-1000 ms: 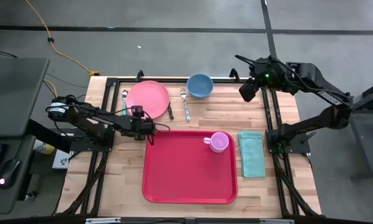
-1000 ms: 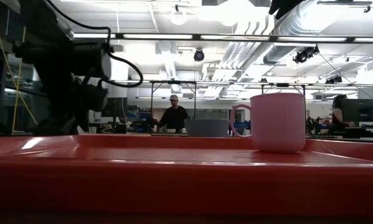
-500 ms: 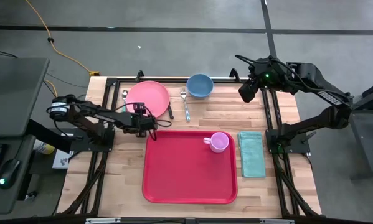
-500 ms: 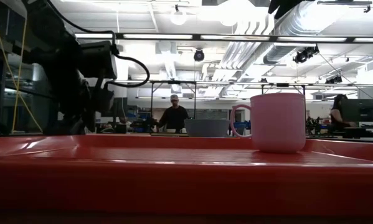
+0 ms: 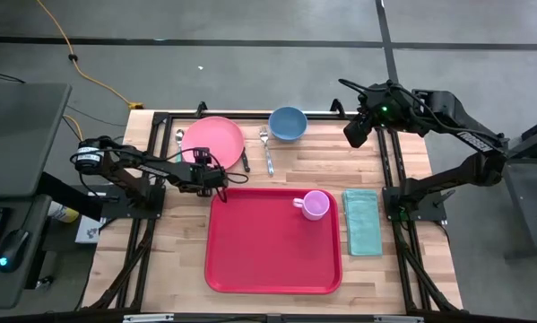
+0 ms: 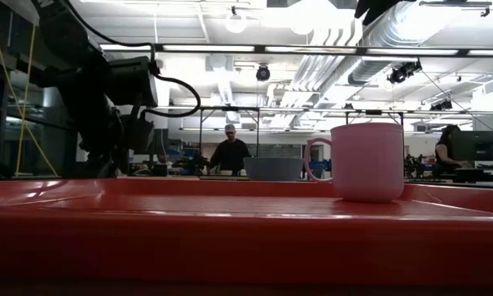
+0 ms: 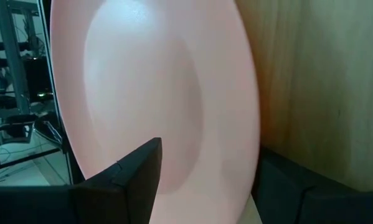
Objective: Set up tray
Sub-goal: Put the pink plate below the purple mug on the red tray
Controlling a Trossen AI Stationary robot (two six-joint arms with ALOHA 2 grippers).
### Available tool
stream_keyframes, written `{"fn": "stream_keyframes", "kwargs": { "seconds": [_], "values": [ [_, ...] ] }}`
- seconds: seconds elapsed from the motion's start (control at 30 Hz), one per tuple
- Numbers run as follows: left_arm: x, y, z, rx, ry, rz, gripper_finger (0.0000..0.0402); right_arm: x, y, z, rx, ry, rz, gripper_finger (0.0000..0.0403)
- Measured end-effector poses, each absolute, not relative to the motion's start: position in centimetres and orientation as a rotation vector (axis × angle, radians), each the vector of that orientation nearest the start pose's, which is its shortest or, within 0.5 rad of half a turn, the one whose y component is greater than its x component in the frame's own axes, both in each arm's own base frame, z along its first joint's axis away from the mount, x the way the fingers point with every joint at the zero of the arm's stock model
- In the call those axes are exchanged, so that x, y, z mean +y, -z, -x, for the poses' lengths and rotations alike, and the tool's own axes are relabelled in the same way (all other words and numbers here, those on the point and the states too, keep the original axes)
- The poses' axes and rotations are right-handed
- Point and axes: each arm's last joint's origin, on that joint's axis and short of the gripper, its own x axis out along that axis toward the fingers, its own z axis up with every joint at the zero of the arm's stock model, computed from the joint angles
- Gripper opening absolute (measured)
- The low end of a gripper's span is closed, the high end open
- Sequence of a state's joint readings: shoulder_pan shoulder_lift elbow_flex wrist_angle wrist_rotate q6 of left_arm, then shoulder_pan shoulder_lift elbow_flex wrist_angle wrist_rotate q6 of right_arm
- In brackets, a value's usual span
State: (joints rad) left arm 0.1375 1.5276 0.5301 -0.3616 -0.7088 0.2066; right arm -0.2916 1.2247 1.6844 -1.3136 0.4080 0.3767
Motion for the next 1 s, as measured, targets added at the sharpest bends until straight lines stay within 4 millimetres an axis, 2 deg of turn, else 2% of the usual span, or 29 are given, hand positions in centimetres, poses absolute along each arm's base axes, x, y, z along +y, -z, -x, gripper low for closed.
{"fn": "stream_keyframes", "kwargs": {
  "seconds": [0.2, 0.57, 0.87, 1.0],
  "values": [
    [4.71, -10.54, -20.6, 1.418, -0.553, -0.542, 0.0195, -6.43, -44.32, -17.42, 0.734, 0.81, -0.288, 0.0159],
    [4.74, -10.46, -20.72, 1.408, -0.551, -0.529, 0.0021, -6.41, -44.31, -17.43, 0.735, 0.804, -0.291, 0.0161],
    [4.7, -10.48, -20.69, 1.415, -0.537, -0.526, 0.0012, -6.42, -44.31, -17.43, 0.735, 0.803, -0.292, 0.0156],
    [4.72, -11.28, -21.2, 1.451, -0.515, -0.526, 0.0012, -6.41, -44.31, -17.43, 0.735, 0.803, -0.292, 0.0159]
  ]
}}
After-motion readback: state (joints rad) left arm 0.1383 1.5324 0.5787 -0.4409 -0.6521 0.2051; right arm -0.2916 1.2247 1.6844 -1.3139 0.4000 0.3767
